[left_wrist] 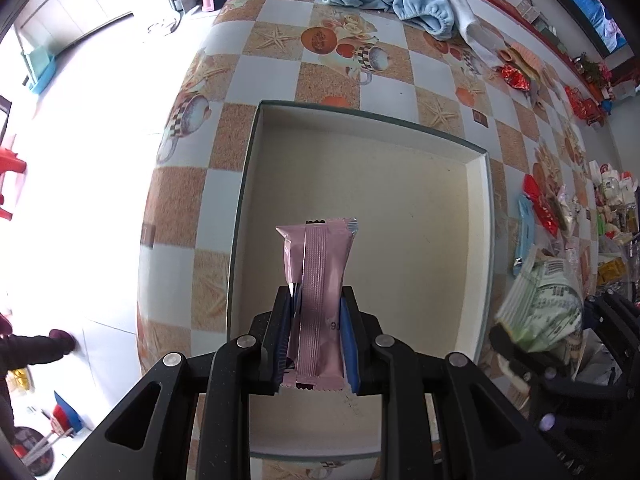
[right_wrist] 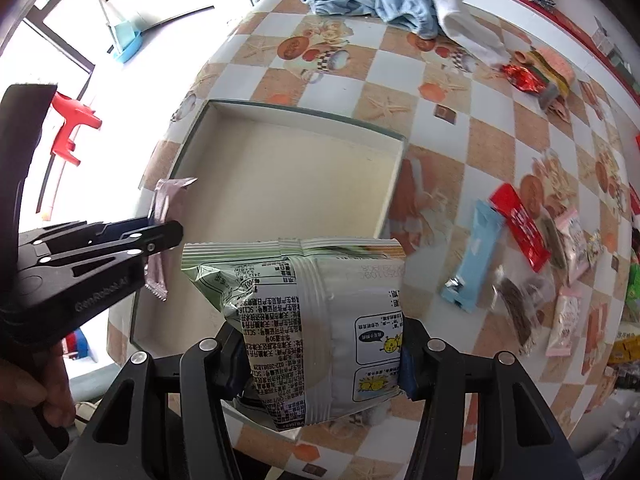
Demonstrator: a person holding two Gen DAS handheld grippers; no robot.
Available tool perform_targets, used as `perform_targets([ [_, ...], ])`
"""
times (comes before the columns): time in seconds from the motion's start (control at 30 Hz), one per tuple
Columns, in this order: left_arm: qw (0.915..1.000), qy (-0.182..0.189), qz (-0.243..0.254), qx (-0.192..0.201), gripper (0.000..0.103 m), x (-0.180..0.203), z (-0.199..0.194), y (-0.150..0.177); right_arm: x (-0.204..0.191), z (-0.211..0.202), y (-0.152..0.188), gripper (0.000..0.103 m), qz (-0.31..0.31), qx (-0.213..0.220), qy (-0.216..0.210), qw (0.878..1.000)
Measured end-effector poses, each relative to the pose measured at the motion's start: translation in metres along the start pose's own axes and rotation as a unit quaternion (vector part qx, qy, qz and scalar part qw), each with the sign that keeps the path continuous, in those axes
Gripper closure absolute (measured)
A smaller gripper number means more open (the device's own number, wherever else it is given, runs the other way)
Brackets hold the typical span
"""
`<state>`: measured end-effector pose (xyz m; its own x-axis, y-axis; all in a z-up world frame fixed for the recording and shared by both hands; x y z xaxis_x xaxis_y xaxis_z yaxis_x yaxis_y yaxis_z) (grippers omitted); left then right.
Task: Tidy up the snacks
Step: 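Lower the pink bar into the tray and open the left tool while the right tool releases the chip bag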
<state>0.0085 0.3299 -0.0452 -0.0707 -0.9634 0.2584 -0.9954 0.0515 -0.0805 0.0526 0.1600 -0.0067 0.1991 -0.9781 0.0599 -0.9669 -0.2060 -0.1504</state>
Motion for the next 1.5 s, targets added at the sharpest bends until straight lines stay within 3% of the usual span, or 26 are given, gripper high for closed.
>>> perform_targets([
  [0.43, 0.9982, -0.025, 0.046, -0.03, 0.077, 0.005, 0.019, -0.027, -0.02, 0.031, -0.036, 0.045, -0.052, -0.051, 0.014, 0.997],
  [0.97, 0.9991, -0.019, 0.02, -0.031, 0.077, 0.002, 0.021, -0.058, -0.024, 0.029, -0.049, 0.045, -0.051, -0.04, 0.037, 0.997],
  [1.5, 0.9982, -0.036, 0.033, -0.036, 0.077, -0.003, 0.022, -0.048, -0.01, 0.017, -0.073, 0.045, -0.014, -0.02, 0.039, 0.999],
])
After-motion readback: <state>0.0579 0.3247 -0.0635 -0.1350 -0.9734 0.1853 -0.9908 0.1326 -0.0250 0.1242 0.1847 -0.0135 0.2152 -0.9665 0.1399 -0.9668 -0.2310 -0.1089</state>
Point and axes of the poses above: each gripper's, at about its wrist camera, not at the fingertips, and z roughly the way its jaws point, x to its right, y to its underside, the point moved 3 cm from there along z, roughly the way its jaws point, and after that the axes turned 10 degrees about y, right-handed, at the moved point
